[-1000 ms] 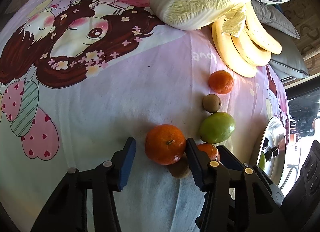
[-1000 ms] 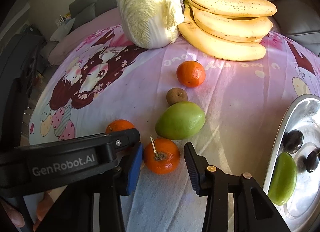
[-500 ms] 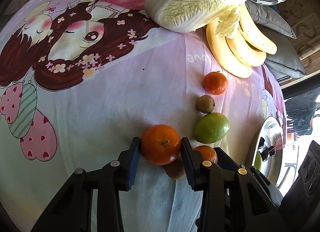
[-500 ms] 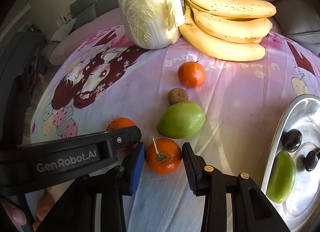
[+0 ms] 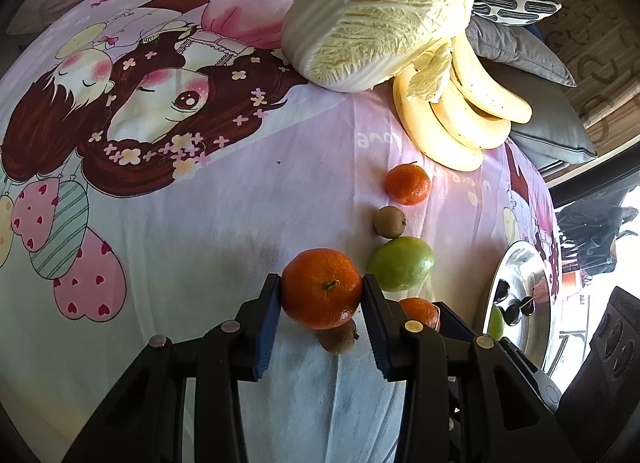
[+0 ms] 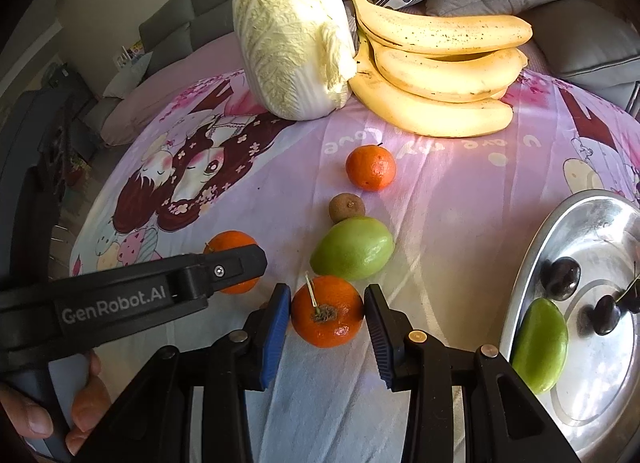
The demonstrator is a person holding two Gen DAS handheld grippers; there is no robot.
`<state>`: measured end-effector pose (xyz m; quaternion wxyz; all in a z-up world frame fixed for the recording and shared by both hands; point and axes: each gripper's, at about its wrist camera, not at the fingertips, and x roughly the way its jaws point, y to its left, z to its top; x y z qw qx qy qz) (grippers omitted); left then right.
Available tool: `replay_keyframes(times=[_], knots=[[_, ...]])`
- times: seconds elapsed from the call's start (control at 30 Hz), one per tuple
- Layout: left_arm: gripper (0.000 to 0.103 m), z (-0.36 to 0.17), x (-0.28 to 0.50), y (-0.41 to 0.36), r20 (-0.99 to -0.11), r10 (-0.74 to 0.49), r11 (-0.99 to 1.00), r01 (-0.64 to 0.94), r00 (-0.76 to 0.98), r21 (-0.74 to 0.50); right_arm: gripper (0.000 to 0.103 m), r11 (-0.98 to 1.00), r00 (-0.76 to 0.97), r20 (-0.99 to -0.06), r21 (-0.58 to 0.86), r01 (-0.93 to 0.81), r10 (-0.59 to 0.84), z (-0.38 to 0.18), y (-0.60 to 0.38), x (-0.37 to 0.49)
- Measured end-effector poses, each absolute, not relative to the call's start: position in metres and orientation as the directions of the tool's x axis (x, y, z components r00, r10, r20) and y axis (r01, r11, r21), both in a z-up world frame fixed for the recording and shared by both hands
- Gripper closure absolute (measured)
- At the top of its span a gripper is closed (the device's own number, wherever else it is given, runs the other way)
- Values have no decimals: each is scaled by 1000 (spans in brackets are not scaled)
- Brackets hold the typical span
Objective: Organize fruits
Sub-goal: 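Close the left tool on the tangerine while the right tool grasps the stemmed tangerine, then carry both tangerines in the two tools over the steel bowl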
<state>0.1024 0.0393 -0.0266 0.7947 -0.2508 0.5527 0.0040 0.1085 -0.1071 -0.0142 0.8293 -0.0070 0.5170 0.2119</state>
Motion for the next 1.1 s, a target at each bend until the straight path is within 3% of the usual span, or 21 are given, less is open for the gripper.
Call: replay_keyframes(times=[1.1], knots=[[61,1,117,-21,-866,-297,918,-131,403,-376,62,959,477,-832,226,-173,282,16,-180,119]])
